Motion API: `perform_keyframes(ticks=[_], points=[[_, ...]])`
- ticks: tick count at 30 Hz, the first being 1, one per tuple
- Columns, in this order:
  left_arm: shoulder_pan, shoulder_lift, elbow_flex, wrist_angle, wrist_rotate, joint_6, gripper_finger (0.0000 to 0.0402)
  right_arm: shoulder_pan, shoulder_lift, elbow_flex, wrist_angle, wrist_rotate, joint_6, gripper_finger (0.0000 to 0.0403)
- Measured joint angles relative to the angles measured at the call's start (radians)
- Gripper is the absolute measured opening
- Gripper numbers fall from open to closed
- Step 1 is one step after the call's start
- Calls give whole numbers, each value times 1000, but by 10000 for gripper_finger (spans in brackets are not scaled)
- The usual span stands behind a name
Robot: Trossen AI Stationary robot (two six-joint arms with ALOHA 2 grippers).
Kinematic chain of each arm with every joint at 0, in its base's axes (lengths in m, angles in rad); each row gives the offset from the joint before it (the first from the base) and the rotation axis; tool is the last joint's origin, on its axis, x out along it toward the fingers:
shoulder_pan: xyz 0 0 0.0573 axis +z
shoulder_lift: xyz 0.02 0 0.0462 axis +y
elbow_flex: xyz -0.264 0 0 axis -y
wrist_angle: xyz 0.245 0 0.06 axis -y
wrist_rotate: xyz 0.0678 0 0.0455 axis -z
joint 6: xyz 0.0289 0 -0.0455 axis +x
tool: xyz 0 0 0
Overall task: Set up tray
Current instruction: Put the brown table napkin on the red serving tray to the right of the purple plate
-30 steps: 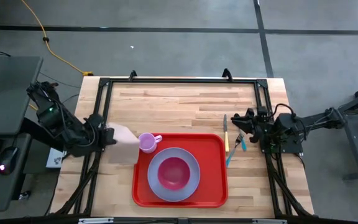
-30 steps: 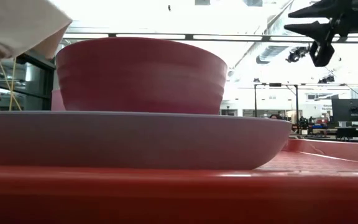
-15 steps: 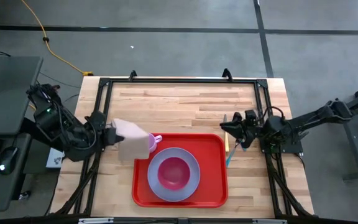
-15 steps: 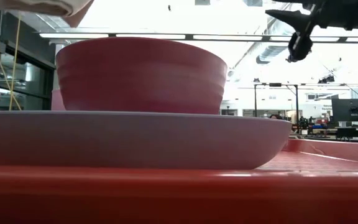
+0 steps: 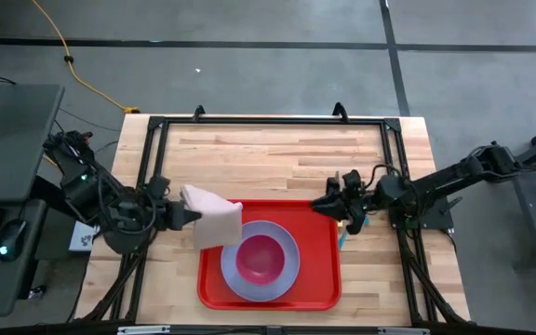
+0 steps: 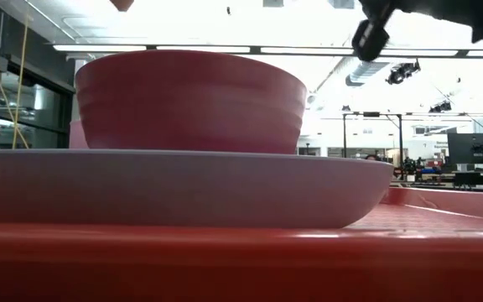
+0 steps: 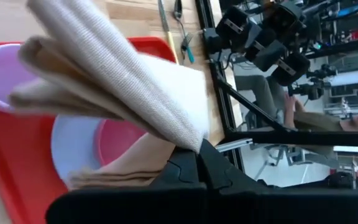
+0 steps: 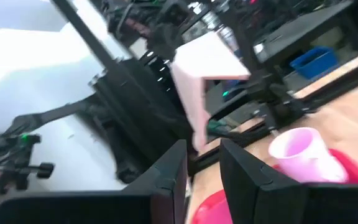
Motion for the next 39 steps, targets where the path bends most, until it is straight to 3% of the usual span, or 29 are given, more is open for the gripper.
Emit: perform_keyframes(ticks=[8,15,23,31,39], points=[[98,26,0,179,119,237,10,0,141,137,-4,-153,-3,79],[165,26,0,283,231,376,10,0,215,196,-28,-179,4,132],[234,26,0,324,311,436,10,-44,219,242,-29,-206,-1,198],[294,37,0,373,315,478,10,-179,218,289,-40,-378,34,248],[364,57,-1,377,345,487,10,-266,218,293,-53,-524,108,261]])
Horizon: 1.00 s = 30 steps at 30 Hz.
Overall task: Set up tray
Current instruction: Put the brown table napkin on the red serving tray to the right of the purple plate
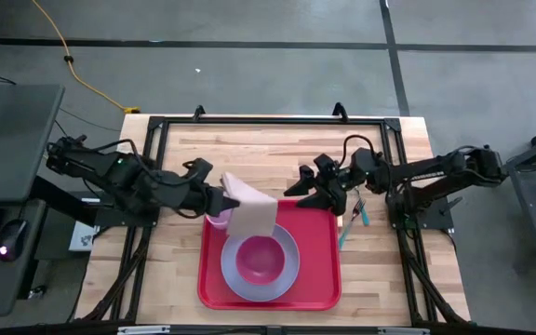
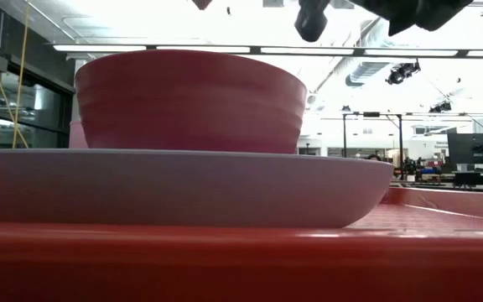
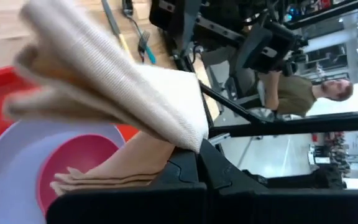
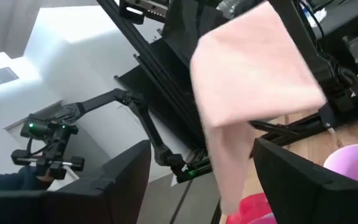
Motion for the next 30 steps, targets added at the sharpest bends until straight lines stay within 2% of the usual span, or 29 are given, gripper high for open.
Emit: perform_keyframes(ticks=[7,15,30], points=[[57,31,2,86,52,45,10,-8,8,0,-5,-37,22,262],[82,50,1,75,95,54,10,-8,19,0,4,-53,26,262],[82,48,1,97,71,53,10,-6,20,2,19,-49,29,262]])
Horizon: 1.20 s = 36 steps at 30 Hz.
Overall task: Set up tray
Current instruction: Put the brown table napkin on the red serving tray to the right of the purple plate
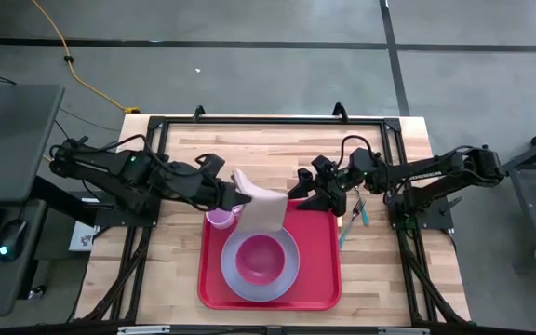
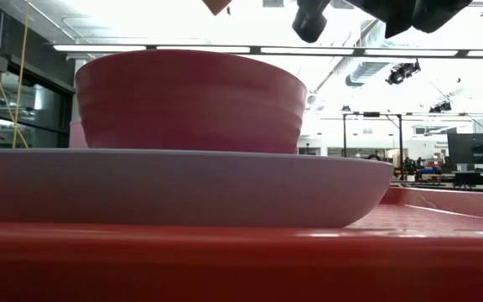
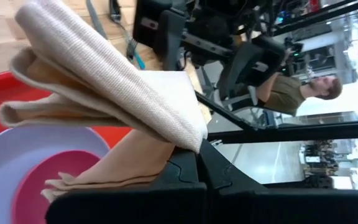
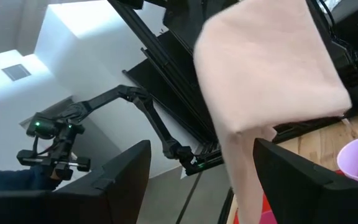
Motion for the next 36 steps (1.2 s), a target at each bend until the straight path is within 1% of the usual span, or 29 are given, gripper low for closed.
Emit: perform_keyframes(ticks=[7,20,28,31,36], points=[[0,25,2,56,-1,16,10,0,3,1,-13,9,-1,261],[0,72,-1,72,20,8,10,0,4,2,-16,8,0,258],[27,90,0,83,24,1,10,0,4,2,-28,-8,8,232],[45,93,0,81,51,10,10,0,4,2,-43,-12,6,218],[46,99,0,89,54,18,10,0,4,2,-56,-18,0,188]])
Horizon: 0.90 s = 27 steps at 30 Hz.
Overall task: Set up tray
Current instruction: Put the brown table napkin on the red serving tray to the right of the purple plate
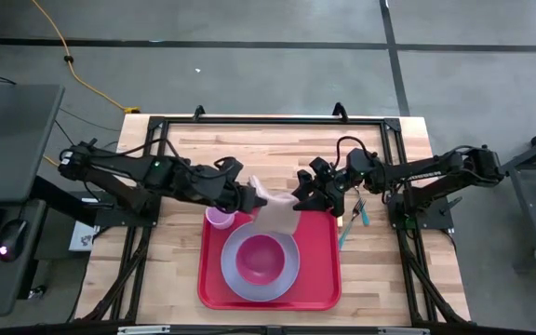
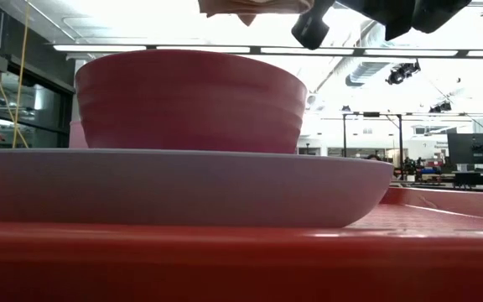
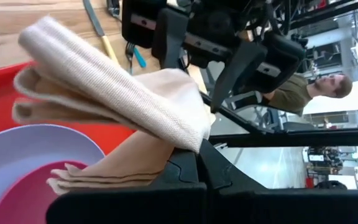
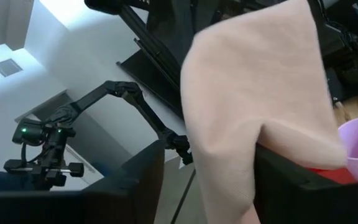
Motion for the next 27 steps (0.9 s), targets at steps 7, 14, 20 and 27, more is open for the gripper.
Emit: perform_keyframes(ticks=[7,14,20,27], points=[[-1,0,0,-2,1,2,10,0,0,0,2,-2,-3,128],[-1,0,0,-8,8,2,10,0,0,0,4,-10,-20,35],[-1,0,0,-20,22,2,10,-2,0,0,14,-15,-9,11],[-1,0,0,-21,33,10,37,-3,0,0,12,-15,-5,3]])
